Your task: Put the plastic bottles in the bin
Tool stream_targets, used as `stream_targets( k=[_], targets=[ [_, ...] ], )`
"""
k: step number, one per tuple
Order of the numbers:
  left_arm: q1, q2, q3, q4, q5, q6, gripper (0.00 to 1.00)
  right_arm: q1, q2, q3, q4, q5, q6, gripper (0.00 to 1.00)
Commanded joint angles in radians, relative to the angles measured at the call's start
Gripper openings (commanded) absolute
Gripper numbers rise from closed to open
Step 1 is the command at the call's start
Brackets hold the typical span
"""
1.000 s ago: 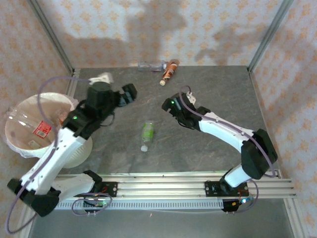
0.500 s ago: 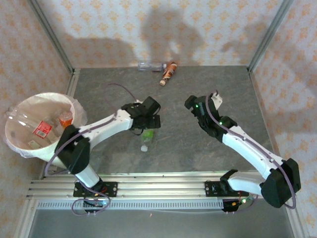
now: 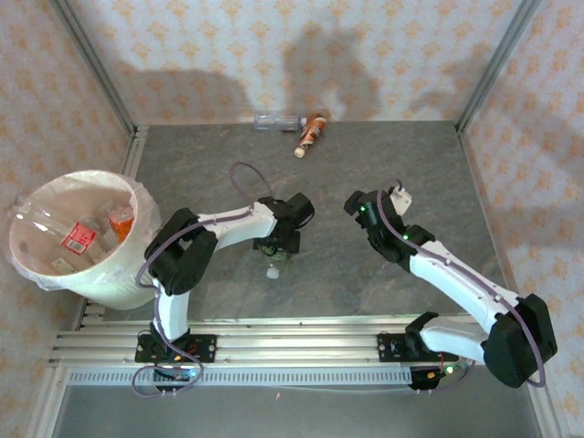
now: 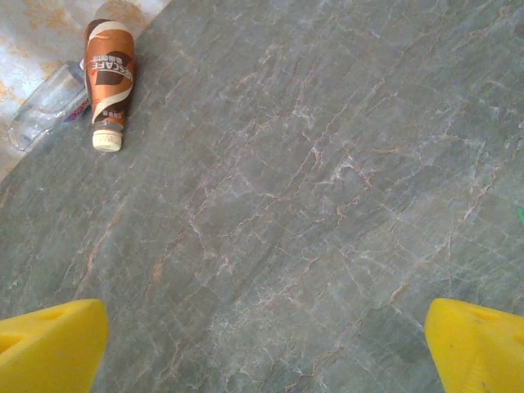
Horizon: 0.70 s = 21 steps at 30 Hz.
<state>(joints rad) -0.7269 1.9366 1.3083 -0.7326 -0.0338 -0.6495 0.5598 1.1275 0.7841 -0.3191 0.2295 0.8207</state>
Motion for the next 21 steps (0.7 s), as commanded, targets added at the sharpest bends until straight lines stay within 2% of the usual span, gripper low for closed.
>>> stream_targets(
  k=[1,4,11,16,21],
  targets=[
    [-0.002,-0.01,0.01,0.022,-0.023,0.016,0.72,0.0,-0.026,0.052,-0.017,0.048,-0.051,1.0],
    [-0.002,-0.021,-0.001,0.024,-0.034,0.027,0.63,0.0,-0.043,0.059,-0.025,0.064,-0.058,0.99],
    [-0.003,-0.11,-0.039,0.073,-0.006,0.041,0.51,0.001,-0.079,0.051,-0.023,0.113,-0.079,0.99],
    [-0.002,-0.207,-0.013,0.047,-0.026,0.039,0.48,0.001,-0.084,0.06,-0.014,0.119,-0.085,1.0],
    [-0.001,-0.315,0.139,-0.07,-0.036,0.071,0.45,0.0,-0.087,0.058,-0.004,0.122,-0.083,1.0]
  ],
)
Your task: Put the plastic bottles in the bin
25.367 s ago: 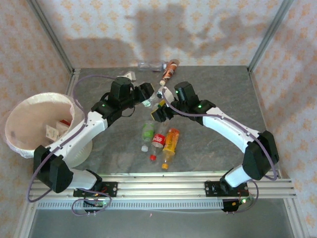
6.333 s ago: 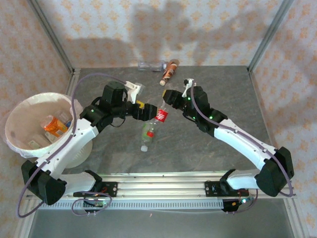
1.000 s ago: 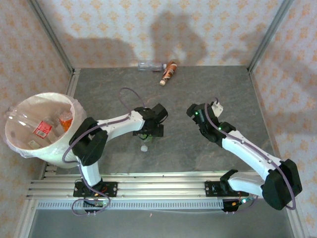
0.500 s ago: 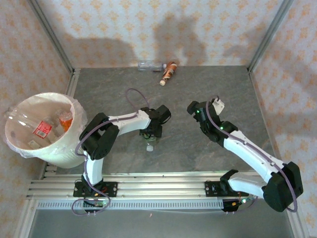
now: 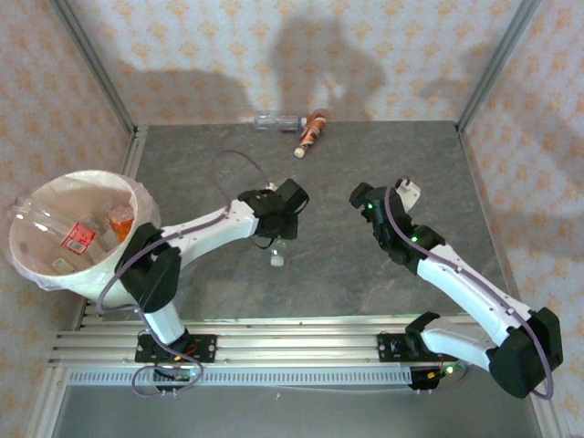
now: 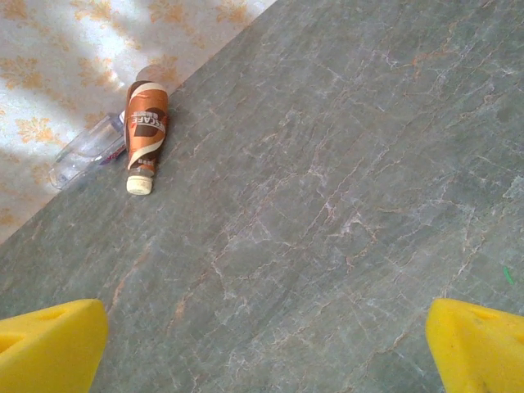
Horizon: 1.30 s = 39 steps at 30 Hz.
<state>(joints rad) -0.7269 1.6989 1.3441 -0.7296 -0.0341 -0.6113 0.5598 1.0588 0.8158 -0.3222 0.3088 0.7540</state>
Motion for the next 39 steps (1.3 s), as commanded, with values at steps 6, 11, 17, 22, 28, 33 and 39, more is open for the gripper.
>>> stream_targets(
  k=[6,11,17,22,28,33,39],
  targets=[
    [0.002,-0.191,0.316,-0.27,-0.247,0.103,0.43,0.0,-0.016,0.031,0.01,0.053,-0.028,1.0],
    [0.006,-0.274,0.428,-0.335,-0.467,0.15,0.41,0.001,-0.004,0.031,0.031,0.055,-0.026,1.0],
    [0.012,-0.336,0.521,-0.376,-0.785,0.258,0.42,0.001,0.029,0.051,0.046,0.039,-0.032,1.0],
    [0.088,-0.388,0.546,-0.394,-0.979,0.283,0.41,0.0,0.056,0.073,0.044,0.019,-0.036,1.0],
    [0.289,-0.466,0.488,-0.228,-1.03,0.442,0.41,-0.001,0.086,0.078,0.057,0.001,-0.041,1.0],
    [0.526,-0.536,0.403,-0.195,-0.956,0.407,0.42,-0.001,0.113,0.095,0.072,-0.02,-0.037,1.0],
    [0.783,-0.571,0.293,-0.184,-0.757,0.317,0.44,-0.001,0.161,0.127,0.067,-0.049,-0.056,1.0]
  ],
)
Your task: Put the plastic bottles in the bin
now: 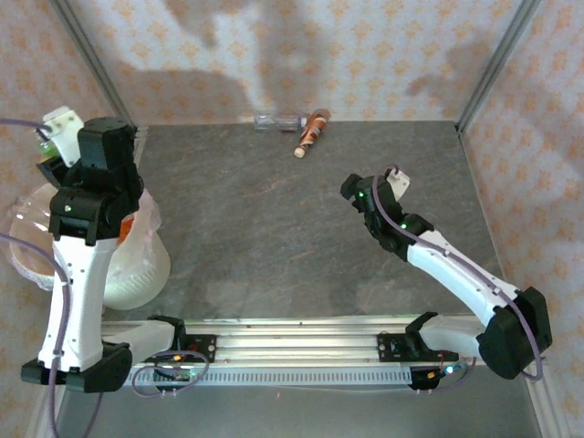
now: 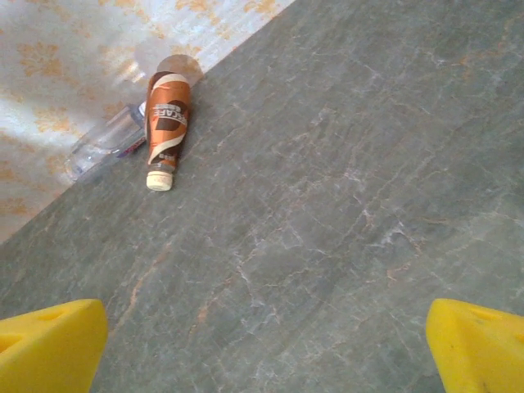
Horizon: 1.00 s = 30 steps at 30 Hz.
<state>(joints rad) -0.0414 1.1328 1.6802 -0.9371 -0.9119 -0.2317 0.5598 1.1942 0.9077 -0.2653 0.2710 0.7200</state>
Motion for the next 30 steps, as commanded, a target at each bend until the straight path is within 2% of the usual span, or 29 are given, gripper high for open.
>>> stream_targets(
  k=[1,3,7,10,12,15,18,22,25,30],
  targets=[
    [0.135,-0.008,-0.059,0.027,0.171,-0.087,0.44,-0.001,0.031,0.038,0.011,-0.016,-0.021,1.0],
    [0.183,-0.012,-0.097,0.049,0.207,-0.123,0.44,0.0,0.043,0.047,0.01,-0.032,-0.019,1.0],
    [0.244,-0.012,-0.154,0.075,0.192,-0.186,0.43,0.0,0.059,0.064,0.001,-0.057,-0.013,1.0],
    [0.322,-0.009,-0.187,0.08,0.261,-0.254,0.46,-0.001,0.061,0.074,-0.014,-0.064,-0.014,1.0],
    [0.351,-0.004,-0.203,0.096,0.296,-0.262,0.51,-0.001,0.061,0.073,-0.015,-0.064,-0.017,1.0],
    [0.375,0.019,-0.189,0.077,0.269,-0.28,0.62,0.0,0.068,0.072,-0.014,-0.065,-0.017,1.0],
    [0.385,0.047,-0.154,0.04,0.318,-0.296,0.82,0.0,0.077,0.078,-0.014,-0.077,-0.009,1.0],
    [0.385,0.046,-0.14,0.027,0.379,-0.332,0.96,0.0,0.094,0.095,-0.016,-0.093,-0.004,1.0],
    [0.385,0.033,-0.148,0.048,0.413,-0.331,1.0,0.0,0.099,0.105,-0.021,-0.099,-0.004,1.0],
    [0.385,0.033,-0.143,0.051,0.52,-0.331,1.0,-0.001,0.102,0.105,-0.025,-0.099,-0.007,1.0]
  ],
)
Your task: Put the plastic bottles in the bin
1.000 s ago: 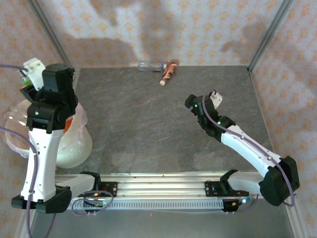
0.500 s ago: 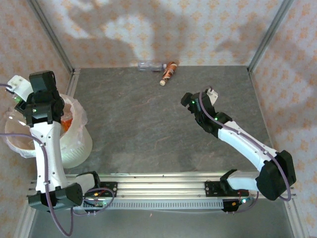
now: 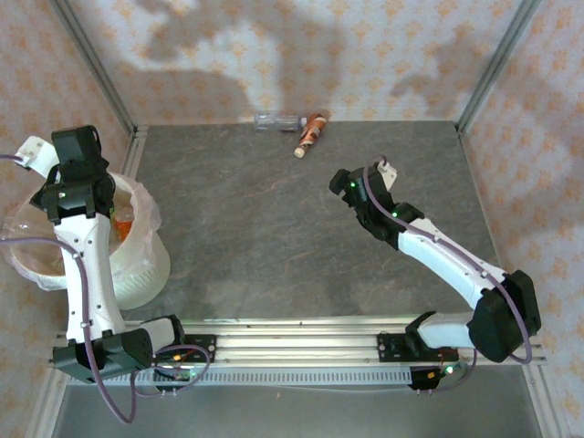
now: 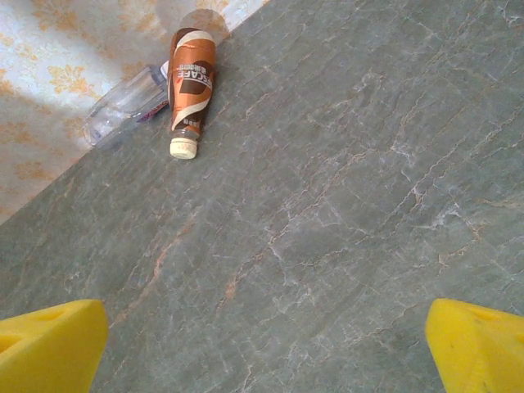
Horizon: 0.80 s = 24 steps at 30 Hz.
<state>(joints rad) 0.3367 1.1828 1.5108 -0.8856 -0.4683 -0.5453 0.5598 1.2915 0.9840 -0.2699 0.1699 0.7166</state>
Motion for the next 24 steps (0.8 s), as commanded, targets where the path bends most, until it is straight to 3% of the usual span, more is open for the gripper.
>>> stream_targets(
  k=[1,7,9,12,20,24],
  targets=[
    [0.008,-0.016,0.026,0.005,0.117,-0.015,1.0,0.0,0.005,0.028,-0.02,0.002,-0.001,1.0],
    [0.004,-0.003,0.059,0.014,0.397,-0.037,1.0,-0.001,0.008,0.023,-0.021,0.002,0.001,1.0],
    [-0.029,-0.012,0.078,0.021,0.445,-0.042,1.0,-0.001,0.005,0.024,-0.016,0.003,-0.005,1.0],
    [-0.139,-0.023,0.116,0.03,0.429,-0.036,1.0,0.0,0.003,0.027,0.004,0.001,-0.042,1.0],
    [-0.56,0.016,0.106,0.179,0.401,-0.054,1.0,-0.004,-0.003,0.054,0.047,0.012,-0.17,0.99],
    [-0.69,0.101,0.124,0.251,0.428,-0.049,1.0,-0.025,0.018,0.079,0.056,-0.006,-0.203,0.99]
  ],
)
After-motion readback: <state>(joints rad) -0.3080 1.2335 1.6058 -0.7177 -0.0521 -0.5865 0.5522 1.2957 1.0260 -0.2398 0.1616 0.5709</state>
